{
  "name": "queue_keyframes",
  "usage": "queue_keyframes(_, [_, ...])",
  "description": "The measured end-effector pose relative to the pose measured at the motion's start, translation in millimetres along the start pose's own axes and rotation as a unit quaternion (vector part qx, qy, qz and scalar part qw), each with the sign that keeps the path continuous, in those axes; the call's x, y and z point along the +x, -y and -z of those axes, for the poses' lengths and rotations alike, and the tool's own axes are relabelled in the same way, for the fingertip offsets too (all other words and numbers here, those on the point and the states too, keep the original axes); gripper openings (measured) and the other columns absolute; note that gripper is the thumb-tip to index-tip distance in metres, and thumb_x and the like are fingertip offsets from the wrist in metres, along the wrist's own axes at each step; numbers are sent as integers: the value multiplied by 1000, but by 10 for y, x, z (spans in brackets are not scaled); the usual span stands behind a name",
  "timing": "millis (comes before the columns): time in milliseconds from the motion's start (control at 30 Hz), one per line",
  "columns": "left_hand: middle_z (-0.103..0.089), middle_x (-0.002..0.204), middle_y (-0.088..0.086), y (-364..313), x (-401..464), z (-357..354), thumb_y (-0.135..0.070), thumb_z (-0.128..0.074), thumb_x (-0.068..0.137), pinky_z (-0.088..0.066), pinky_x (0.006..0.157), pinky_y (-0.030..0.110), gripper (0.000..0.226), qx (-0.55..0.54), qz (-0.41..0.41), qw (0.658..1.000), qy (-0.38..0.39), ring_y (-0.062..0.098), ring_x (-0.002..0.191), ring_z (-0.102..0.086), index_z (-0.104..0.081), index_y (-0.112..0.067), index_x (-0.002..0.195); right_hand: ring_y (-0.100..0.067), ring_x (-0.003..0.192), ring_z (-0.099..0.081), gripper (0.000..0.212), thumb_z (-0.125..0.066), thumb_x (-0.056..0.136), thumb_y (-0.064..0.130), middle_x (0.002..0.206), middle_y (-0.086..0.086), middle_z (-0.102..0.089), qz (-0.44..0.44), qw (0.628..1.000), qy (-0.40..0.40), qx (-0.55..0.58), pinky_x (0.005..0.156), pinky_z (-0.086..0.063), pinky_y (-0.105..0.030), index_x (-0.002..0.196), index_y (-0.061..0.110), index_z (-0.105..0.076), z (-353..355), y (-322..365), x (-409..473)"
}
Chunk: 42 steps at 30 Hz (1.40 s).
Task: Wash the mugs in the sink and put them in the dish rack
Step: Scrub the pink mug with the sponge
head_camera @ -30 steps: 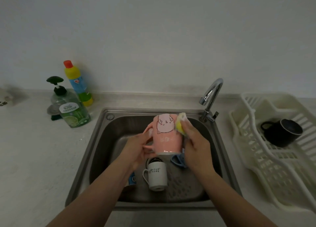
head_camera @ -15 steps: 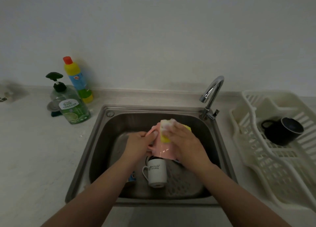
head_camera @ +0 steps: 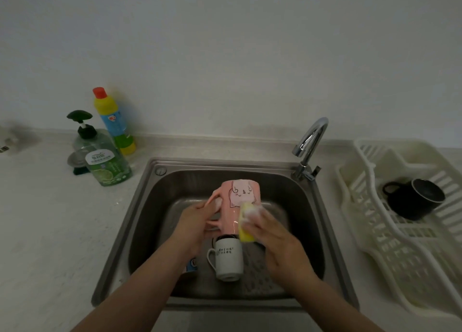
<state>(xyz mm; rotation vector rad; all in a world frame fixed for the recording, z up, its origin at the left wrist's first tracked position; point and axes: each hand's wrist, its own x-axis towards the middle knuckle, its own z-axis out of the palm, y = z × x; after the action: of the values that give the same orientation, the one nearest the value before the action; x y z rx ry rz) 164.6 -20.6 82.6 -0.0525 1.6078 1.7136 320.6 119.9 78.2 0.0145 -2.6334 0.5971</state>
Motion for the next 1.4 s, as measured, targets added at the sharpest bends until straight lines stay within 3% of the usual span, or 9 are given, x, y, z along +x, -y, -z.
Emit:
queue_keyframes(167, [-73,82,6,-53,-38,-85,-27,-60,92,-59,67,35,30,-42,3,997,69,19,74,-72,-64,-6,112,-3,138,-35,47,-46,97,5,150,6,-39,-167,972,-121,115,112,-37,-35,137,30,-48,-37,-83,252])
queue_keyframes(300, [-61,62,-4,-109,-43,-24,-28,-48,100,-58,69,36,38,-51,-4,991,120,9,58,-61,-58,-4,128,-5,134,-44,42,-44,95,13,143,9,-49,-101,977,-137,130,109,-39,-28,137,18,-51,-118,-6,-105])
queue_keyframes(433, [-61,60,-5,-137,-88,-61,-29,-48,97,-58,78,42,41,-52,-3,987,151,6,54,-59,-55,-6,131,-13,119,-58,44,-49,98,3,129,6,-61,-160,967,-165,113,96,-52,-47,135,25,-56,17,-155,300])
queue_keyframes(533, [-59,67,-3,-165,-83,-51,-30,-53,91,-60,63,34,42,-107,-6,984,142,4,47,-48,-59,-14,129,-2,118,-56,41,-44,96,15,127,-3,-62,-138,963,-148,179,98,-49,-23,136,20,-54,-5,99,34])
queue_keyframes(700, [-67,69,-3,-157,-99,-35,-25,-50,98,-58,65,32,38,-12,-12,991,129,12,65,-67,-56,-1,128,-5,128,-50,39,-49,99,9,139,8,-53,-149,957,-142,204,102,-48,-33,134,23,-54,84,-84,324])
queue_keyframes(967, [-74,100,15,-50,-93,-57,-25,-64,91,-60,71,37,27,65,-30,996,45,28,82,-72,-69,-4,108,-17,140,-34,46,-47,87,9,144,1,-46,-28,998,-52,18,118,-18,-23,131,16,-57,74,-10,313])
queue_keyframes(1100, [-75,95,14,-85,-89,-160,-29,-65,92,-60,63,31,26,85,-38,995,-29,24,76,-73,-69,-5,102,-25,127,-48,79,-89,47,7,128,-7,-63,21,986,39,-158,118,-10,-30,121,12,-65,19,90,356])
queue_keyframes(1267, [-70,87,23,-116,-86,-214,-30,-67,91,-60,64,38,43,129,-69,987,-69,25,69,-66,-63,11,102,-25,121,-57,88,-89,49,15,125,-5,-64,38,987,37,-150,105,-41,-33,129,15,-51,-2,64,462])
queue_keyframes(1400, [-74,90,17,-138,-95,-149,-30,-65,92,-61,62,31,33,100,-66,991,-62,20,70,-71,-67,2,102,-28,124,-55,70,-87,50,4,126,-7,-64,35,994,1,-106,113,-33,-35,117,11,-67,-31,86,396])
